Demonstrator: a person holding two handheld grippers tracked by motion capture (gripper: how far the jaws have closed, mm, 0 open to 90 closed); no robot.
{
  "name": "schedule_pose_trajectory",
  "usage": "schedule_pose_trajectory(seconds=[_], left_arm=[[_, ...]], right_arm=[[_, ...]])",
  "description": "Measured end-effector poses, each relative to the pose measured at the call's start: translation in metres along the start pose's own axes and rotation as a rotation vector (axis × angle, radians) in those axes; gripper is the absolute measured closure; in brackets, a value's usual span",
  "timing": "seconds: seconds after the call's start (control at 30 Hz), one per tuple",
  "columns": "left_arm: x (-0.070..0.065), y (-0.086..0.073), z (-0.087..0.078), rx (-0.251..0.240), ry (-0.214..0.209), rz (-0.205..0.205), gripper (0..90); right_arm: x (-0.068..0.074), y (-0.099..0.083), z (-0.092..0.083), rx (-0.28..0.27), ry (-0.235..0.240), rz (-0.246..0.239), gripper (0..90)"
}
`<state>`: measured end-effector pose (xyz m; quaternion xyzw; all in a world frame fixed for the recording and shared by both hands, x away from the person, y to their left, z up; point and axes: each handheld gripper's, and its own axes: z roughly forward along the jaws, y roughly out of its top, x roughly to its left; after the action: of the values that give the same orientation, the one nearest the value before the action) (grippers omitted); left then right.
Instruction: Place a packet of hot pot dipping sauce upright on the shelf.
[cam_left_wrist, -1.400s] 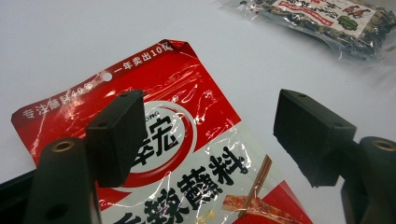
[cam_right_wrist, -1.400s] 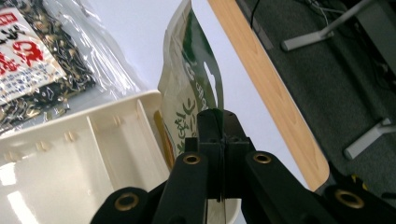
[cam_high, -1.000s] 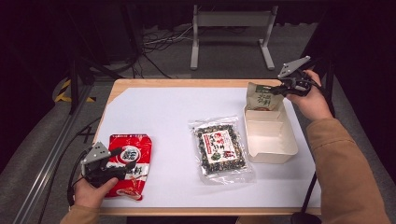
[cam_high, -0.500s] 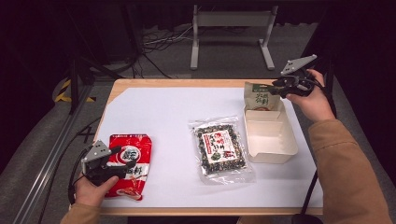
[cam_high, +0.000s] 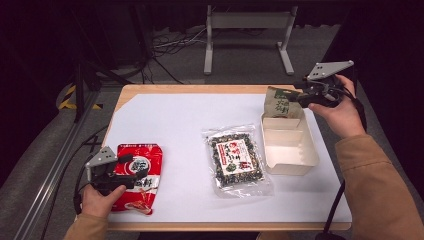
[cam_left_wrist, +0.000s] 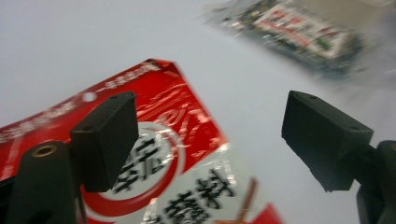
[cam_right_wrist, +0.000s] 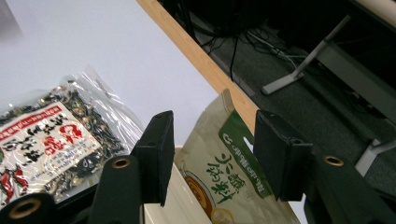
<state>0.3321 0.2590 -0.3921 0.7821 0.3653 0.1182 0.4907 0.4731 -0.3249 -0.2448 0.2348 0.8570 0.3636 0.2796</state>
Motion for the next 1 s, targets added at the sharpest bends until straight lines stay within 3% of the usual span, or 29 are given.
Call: schedule_pose_trajectory(seconds=[0.03, 0.17, 0.23, 0.33, 0.5, 0.53, 0.57, 0.67, 1.0], left_arm=[[0.0, 0.002, -0.003, -0.012, -0.023, 0.006, 21.5], [0.0, 0.006, -0.012, -0.025, -0.021, 0.023, 16.2], [0.003, 0.005, -0.014, -0.025, -0.023, 0.013, 16.3], [0.007, 0.004, -0.015, -0.026, 0.029, 0.015, 15.4], [0.012, 0.002, -0.012, 0.011, 0.046, 0.02, 22.7], [0.012, 0.002, -0.011, 0.017, 0.056, 0.012, 19.2], [0.012, 0.001, -0.011, 0.002, 0.092, 0.021, 16.4], [0.011, 0.001, -0.012, -0.015, 0.122, 0.039, 16.3], [0.017, 0.006, -0.018, -0.017, 0.176, 0.042, 15.0]], right_arm=[[0.006, 0.003, -0.004, -0.021, 0.007, 0.009, 47.4], [0.015, 0.006, -0.009, -0.048, 0.017, 0.008, 47.5], [0.027, 0.009, -0.013, -0.072, 0.035, -0.005, 47.7], [0.037, 0.011, -0.016, -0.09, 0.05, -0.012, 47.8], [0.061, 0.015, -0.021, -0.129, 0.088, -0.008, 47.9], [0.067, 0.015, -0.022, -0.134, 0.102, 0.001, 47.7], [0.075, 0.015, -0.022, -0.14, 0.114, -0.002, 47.0], [0.084, 0.015, -0.022, -0.152, 0.134, -0.001, 46.3], [0.114, -0.002, -0.017, -0.182, 0.204, 0.051, 45.2]])
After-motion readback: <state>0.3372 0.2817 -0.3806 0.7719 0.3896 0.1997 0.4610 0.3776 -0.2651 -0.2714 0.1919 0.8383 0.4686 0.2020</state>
